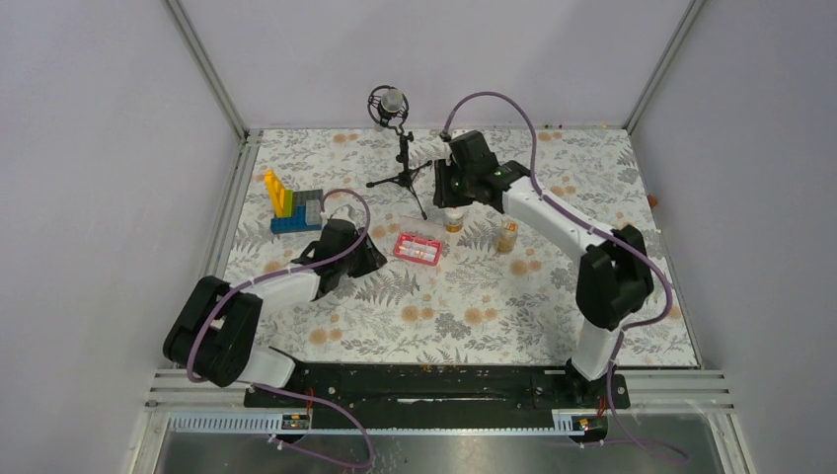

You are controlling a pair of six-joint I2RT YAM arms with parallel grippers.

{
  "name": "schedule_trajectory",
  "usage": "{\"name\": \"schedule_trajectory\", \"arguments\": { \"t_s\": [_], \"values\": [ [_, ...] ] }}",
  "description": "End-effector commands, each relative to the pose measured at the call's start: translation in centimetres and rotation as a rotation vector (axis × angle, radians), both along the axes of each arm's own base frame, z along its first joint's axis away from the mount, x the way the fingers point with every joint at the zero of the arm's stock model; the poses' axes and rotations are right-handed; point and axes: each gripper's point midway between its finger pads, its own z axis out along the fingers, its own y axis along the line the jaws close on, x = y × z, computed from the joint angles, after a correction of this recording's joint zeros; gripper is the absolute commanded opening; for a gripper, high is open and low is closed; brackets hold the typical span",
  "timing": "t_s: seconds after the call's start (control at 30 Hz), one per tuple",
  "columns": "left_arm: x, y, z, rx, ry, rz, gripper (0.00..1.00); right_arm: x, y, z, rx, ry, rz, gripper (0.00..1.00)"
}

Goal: Sort the pills into containers

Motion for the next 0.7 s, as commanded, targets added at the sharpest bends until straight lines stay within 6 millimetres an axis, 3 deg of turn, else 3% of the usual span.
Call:
{"name": "schedule_trajectory", "arguments": {
  "t_s": [0.0, 0.17, 0.27, 0.43, 0.67],
  "values": [
    [0.4, -0.3, -1.1, 0.059, -0.025, 0.024, 0.33, -0.6, 0.9, -0.5, -0.04, 0.085, -0.017, 0.36],
    [0.0, -2.0, -2.0, 0.055, -0.02, -0.012, 0.33, -0.2, 2.6, -2.7, -0.117, 0.111, 0.002, 0.34],
    [-0.1, -3.0, -2.1, 0.018, -0.017, -0.027, 0.33, 0.7, 2.8, -2.8, -0.126, 0.119, -0.04, 0.34],
    [-0.2, -3.1, -2.6, 0.01, 0.001, 0.0, 0.32, 1.8, 3.3, -3.8, -0.169, 0.117, -0.05, 0.35],
    [-0.5, -4.3, -3.0, 0.007, 0.006, -0.003, 0.31, 1.0, 3.9, -6.5, -0.252, 0.109, 0.018, 0.36]
  ]
}}
